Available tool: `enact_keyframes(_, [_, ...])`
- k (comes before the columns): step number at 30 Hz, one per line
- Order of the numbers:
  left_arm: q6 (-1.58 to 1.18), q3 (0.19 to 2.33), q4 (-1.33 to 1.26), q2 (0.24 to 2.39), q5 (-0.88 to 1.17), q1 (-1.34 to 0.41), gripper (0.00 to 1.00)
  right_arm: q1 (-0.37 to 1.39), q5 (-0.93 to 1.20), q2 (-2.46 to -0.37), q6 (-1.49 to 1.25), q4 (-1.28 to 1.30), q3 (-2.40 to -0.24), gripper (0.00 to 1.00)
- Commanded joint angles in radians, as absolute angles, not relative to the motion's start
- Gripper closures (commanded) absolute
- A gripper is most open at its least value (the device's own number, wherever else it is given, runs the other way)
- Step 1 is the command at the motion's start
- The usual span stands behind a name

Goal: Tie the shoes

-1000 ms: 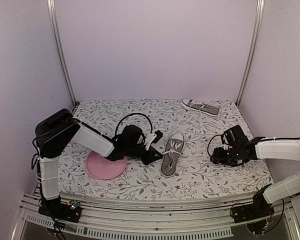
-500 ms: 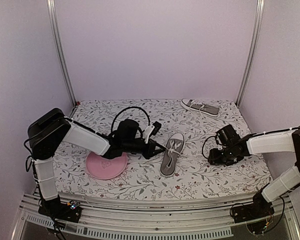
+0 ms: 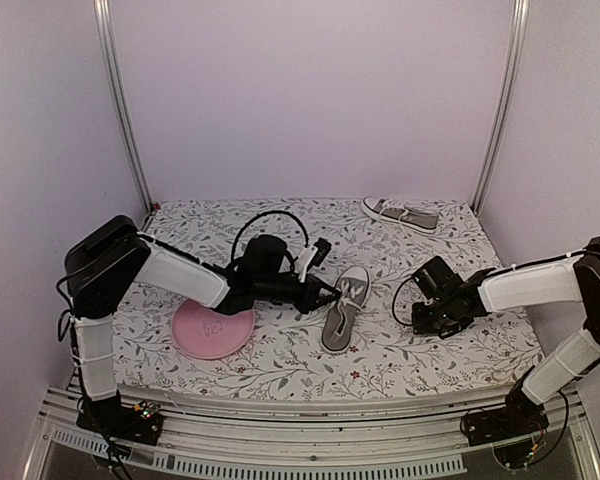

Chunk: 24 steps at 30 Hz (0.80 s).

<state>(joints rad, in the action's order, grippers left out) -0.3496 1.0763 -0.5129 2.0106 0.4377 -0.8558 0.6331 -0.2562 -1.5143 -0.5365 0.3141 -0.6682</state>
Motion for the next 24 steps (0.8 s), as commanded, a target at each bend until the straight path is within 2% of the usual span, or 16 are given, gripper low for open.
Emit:
enact_keyframes(1, [-0.368, 1.087, -0.540, 2.028, 0.447, -0.876, 1.00, 0.626, -0.340, -1.481, -0.587, 0.357, -0.694, 0.98])
enact_keyframes(6, [-0.365, 1.063, -0.538, 2.020, 0.433, -0.877, 1.00, 0.535, -0.194, -1.432, -0.503, 0.181, -0.789, 0.98])
enact_keyframes(10, [-0.368, 1.057, -0.539, 2.017, 0.415, -0.877, 1.00, 0.533, -0.027, -1.461, -0.441, 0.059, -0.943, 0.98])
enact_keyframes(16, [-0.380, 1.040, -0.571, 2.003, 0.389, -0.877, 1.00, 0.636, 0.086, -1.625, -0.439, -0.012, -1.181, 0.98])
enact_keyframes(20, [-0.394, 1.019, -0.590, 1.991, 0.380, -0.876, 1.00, 0.700, 0.162, -1.704, -0.486, -0.092, -1.237, 0.98])
enact_keyframes(21, [-0.393, 1.017, -0.590, 1.990, 0.380, -0.877, 1.00, 0.703, 0.163, -1.707, -0.512, -0.102, -1.231, 0.93])
enact_keyframes(22, [-0.394, 1.016, -0.590, 1.987, 0.382, -0.877, 1.00, 0.702, 0.150, -1.704, -0.527, -0.111, -1.220, 0.79])
enact_keyframes(23, [-0.396, 1.014, -0.589, 1.988, 0.384, -0.877, 1.00, 0.702, 0.125, -1.695, -0.541, -0.115, -1.197, 0.59])
enact_keyframes(24, [-0.396, 1.015, -0.589, 1.987, 0.387, -0.877, 1.00, 0.700, 0.102, -1.680, -0.545, -0.116, -1.173, 0.46])
